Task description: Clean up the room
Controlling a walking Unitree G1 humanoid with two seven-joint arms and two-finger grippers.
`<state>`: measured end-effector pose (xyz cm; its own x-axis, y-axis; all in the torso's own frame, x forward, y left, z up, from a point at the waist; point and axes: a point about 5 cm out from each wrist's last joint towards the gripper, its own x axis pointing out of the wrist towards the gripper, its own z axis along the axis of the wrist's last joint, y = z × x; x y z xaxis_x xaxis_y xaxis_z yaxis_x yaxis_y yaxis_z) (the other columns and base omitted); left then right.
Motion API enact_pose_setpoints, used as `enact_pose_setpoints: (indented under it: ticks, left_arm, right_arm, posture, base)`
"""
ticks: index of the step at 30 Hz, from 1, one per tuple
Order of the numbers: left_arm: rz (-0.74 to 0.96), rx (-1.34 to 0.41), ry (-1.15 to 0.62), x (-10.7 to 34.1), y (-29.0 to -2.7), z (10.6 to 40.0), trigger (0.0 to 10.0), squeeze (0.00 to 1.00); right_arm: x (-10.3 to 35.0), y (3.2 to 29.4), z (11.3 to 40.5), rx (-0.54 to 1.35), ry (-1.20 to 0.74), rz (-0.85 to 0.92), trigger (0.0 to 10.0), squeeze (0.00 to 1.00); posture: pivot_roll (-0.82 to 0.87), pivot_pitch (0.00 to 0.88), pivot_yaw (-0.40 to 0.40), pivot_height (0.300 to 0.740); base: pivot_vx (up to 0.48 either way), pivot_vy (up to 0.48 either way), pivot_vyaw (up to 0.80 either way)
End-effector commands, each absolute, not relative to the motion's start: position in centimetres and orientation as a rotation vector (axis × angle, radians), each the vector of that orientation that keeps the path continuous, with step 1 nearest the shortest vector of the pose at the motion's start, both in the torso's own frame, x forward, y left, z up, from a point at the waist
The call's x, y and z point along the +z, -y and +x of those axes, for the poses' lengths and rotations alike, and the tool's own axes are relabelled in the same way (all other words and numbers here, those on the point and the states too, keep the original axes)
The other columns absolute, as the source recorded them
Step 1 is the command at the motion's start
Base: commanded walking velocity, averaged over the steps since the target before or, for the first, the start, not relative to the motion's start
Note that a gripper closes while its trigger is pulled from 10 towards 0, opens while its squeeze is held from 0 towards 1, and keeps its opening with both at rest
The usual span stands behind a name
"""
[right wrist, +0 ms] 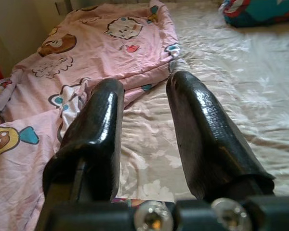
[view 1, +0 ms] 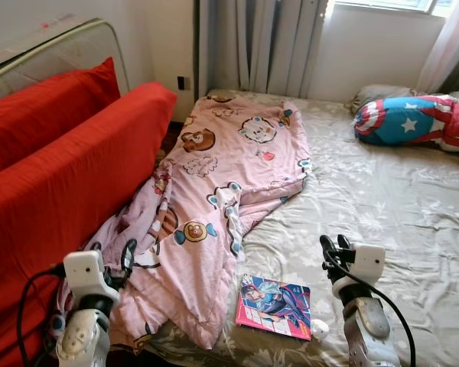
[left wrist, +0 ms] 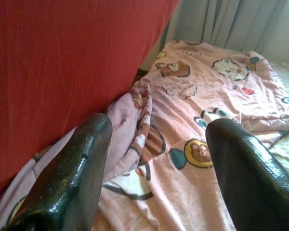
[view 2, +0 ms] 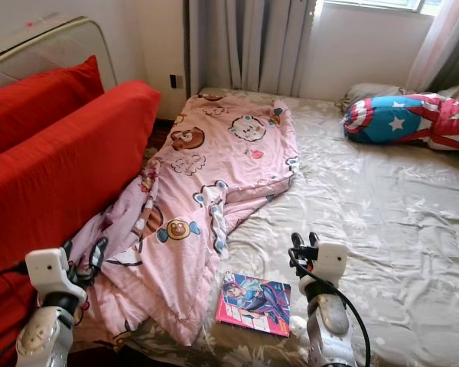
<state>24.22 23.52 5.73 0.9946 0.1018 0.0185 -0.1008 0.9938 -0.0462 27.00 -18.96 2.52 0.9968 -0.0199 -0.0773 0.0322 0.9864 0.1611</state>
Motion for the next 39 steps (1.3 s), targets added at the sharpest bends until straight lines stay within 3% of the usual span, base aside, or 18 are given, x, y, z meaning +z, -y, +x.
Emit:
enact_pose_setpoints:
  ticks: [1, 12, 39]
  left_arm:
    - [-0.044, 0.095, 0.028, 6.0, -23.2, 24.1, 10.0, 0.0]
    - [-0.038, 0.102, 0.012, 6.3, -23.2, 22.8, 10.0, 0.0]
    - [-0.066, 0.061, 0.005, 6.4, -21.4, 23.3, 10.0, 0.0]
  right_arm:
    - [2.8, 19.3, 26.7, -0.045, -0.063, 0.159, 10.0, 0.0]
    - [2.6, 19.6, 25.7, -0.043, -0.122, 0.135, 10.0, 0.0]
    - [3.5, 18.4, 26.3, 0.008, -0.115, 0.122, 10.0, 0.0]
  posture:
    - [0.04, 0.0, -0.075, 0.74]
    - [0.05, 0.0, -0.088, 0.73]
    - [0.06, 0.0, -0.123, 0.69]
  base:
    - [0.0, 0.0, 0.0]
    - [0.0, 0.0, 0.0]
    - [0.0, 0.0, 0.0]
